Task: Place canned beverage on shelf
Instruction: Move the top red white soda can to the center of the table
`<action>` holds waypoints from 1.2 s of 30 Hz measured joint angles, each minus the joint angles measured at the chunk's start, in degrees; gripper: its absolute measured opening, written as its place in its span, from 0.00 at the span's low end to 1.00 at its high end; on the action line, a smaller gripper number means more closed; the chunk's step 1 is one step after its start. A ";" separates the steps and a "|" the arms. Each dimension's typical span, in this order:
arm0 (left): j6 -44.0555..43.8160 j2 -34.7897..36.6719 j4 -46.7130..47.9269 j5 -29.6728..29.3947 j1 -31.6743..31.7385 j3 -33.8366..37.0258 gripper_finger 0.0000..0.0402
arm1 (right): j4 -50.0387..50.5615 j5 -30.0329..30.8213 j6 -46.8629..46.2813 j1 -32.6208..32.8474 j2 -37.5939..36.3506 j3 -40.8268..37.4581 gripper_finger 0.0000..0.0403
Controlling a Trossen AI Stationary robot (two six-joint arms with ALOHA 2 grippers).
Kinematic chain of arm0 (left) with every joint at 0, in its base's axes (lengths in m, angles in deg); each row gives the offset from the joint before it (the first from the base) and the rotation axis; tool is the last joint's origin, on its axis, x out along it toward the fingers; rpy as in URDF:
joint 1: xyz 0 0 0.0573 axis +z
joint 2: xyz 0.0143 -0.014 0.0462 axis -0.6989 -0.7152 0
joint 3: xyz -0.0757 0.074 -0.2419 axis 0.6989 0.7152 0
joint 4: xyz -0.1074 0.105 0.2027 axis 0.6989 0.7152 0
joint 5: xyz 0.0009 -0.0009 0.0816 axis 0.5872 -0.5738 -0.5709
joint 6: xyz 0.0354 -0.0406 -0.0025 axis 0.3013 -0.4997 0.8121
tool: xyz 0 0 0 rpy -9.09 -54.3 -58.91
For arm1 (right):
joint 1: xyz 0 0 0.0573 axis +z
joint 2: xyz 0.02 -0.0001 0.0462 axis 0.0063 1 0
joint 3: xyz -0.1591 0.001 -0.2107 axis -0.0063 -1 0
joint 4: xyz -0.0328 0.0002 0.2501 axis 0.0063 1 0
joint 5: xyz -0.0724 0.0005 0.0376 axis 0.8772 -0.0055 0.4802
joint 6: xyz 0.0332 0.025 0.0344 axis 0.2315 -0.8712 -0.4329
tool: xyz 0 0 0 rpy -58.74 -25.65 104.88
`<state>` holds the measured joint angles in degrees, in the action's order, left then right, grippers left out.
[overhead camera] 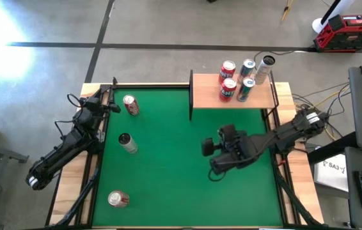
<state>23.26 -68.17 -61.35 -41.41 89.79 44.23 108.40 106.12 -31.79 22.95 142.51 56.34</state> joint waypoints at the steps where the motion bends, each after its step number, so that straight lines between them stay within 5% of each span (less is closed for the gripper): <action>1: -0.01 0.00 0.01 0.00 0.00 0.01 0.73 | -0.40 1.15 0.97 0.52 -0.58 -0.85 0.91; 5: 0.01 0.02 0.01 0.00 0.02 -0.01 0.73 | -11.18 4.08 8.37 1.58 -6.67 -8.03 0.86; 9: -0.01 0.02 0.01 0.00 0.00 -0.01 0.73 | -33.34 2.26 22.84 0.75 -16.94 -23.22 0.81; 16: 0.01 0.01 0.00 0.01 0.01 0.00 0.73 | -71.92 -16.06 44.26 -4.77 -32.55 -46.81 0.76; 22: 0.01 0.00 0.01 0.02 0.00 0.01 0.73 | -76.25 -18.69 57.44 -6.35 -39.00 -55.92 0.73; 26: 0.00 0.01 0.01 0.00 0.01 0.01 0.73 | -82.96 -25.95 65.97 -7.23 -41.12 -60.49 0.73; 36: -0.01 0.02 0.01 0.00 0.02 0.01 0.73 | -97.21 -29.76 69.40 -11.76 -43.78 -71.41 0.69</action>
<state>23.25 -68.15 -61.34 -41.41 89.81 44.24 11.19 76.36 37.61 11.19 98.73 -15.07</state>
